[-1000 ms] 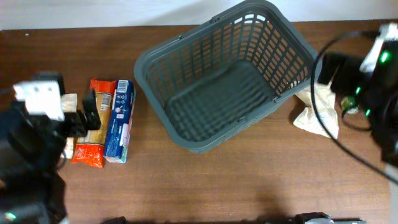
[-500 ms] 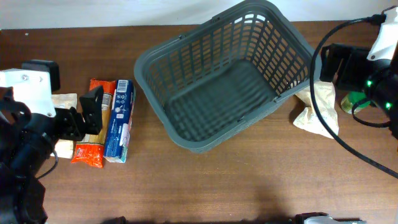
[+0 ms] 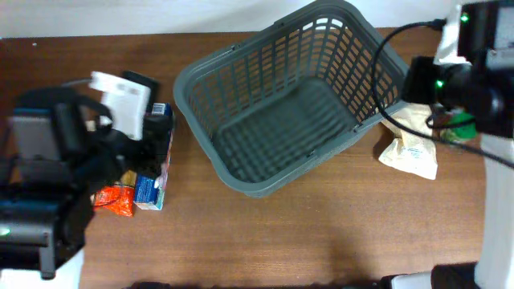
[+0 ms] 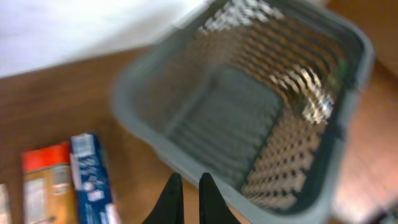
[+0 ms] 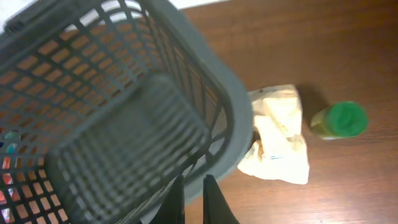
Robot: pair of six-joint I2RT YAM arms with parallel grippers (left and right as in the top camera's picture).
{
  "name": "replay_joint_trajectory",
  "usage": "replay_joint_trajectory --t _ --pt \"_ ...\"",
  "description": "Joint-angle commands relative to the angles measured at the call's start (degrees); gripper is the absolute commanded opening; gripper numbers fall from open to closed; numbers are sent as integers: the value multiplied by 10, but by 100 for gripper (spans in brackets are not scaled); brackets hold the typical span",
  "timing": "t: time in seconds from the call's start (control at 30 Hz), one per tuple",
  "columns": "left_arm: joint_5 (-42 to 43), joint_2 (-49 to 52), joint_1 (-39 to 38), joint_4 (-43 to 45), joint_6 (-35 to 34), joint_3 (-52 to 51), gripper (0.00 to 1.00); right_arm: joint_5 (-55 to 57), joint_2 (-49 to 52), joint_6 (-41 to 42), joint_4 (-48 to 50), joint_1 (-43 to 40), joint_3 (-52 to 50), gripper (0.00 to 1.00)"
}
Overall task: Pack container
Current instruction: 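Raise both grippers and move them toward the grey basket rims, then grip the basket rims with both grippers and pull it toward the robot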
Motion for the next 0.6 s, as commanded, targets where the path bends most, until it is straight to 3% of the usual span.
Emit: replay_joint_trajectory --t 0.0,0.4,0.57 --pt "-45 16 -77 -30 29 7 2 -24 18 8 0 3 6 4" --pt "-49 69 -330 -104 74 7 2 -25 74 5 23 3 6 4" --pt "-115 92 -388 -118 73 7 2 -28 101 1 29 3 6 4"
